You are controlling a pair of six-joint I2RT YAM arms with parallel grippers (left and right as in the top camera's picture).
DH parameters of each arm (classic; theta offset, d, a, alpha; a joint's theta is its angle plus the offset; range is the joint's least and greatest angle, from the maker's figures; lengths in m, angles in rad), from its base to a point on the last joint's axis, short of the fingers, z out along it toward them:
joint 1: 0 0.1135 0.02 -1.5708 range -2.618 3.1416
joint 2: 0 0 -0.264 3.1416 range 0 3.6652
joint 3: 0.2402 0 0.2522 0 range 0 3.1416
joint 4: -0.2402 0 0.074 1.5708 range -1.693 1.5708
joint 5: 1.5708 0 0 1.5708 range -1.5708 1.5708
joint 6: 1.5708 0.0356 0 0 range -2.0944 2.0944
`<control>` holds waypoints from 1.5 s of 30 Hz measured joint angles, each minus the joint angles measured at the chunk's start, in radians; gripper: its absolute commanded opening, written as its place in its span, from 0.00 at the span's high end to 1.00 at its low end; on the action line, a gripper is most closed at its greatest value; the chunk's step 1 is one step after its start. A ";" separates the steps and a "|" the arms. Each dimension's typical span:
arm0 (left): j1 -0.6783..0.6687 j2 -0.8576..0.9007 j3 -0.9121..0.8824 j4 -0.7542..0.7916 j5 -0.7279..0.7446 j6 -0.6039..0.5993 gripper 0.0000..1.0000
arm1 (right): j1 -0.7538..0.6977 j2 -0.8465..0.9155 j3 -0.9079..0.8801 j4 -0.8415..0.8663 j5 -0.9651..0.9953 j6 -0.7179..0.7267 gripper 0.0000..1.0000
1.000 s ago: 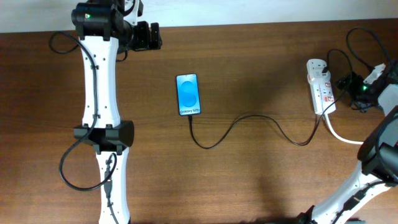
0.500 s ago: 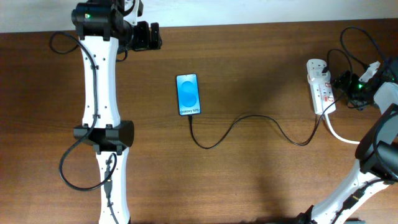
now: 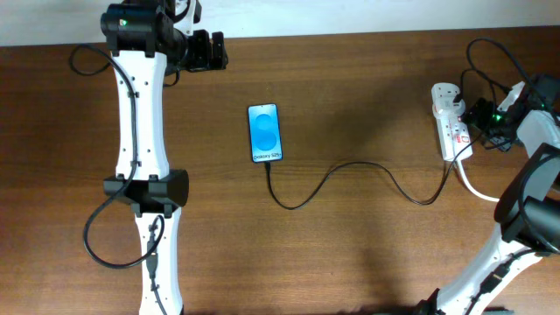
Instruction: Plug charger to phone and switch on socket
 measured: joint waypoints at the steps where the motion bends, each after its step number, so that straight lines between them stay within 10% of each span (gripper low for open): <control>1: 0.000 0.000 0.000 0.000 0.000 0.000 0.01 | 0.001 0.000 0.001 -0.003 0.002 0.001 0.13; 45: 0.000 0.000 0.000 0.000 0.000 0.000 0.01 | 0.005 0.000 0.069 -0.193 0.055 -0.034 0.00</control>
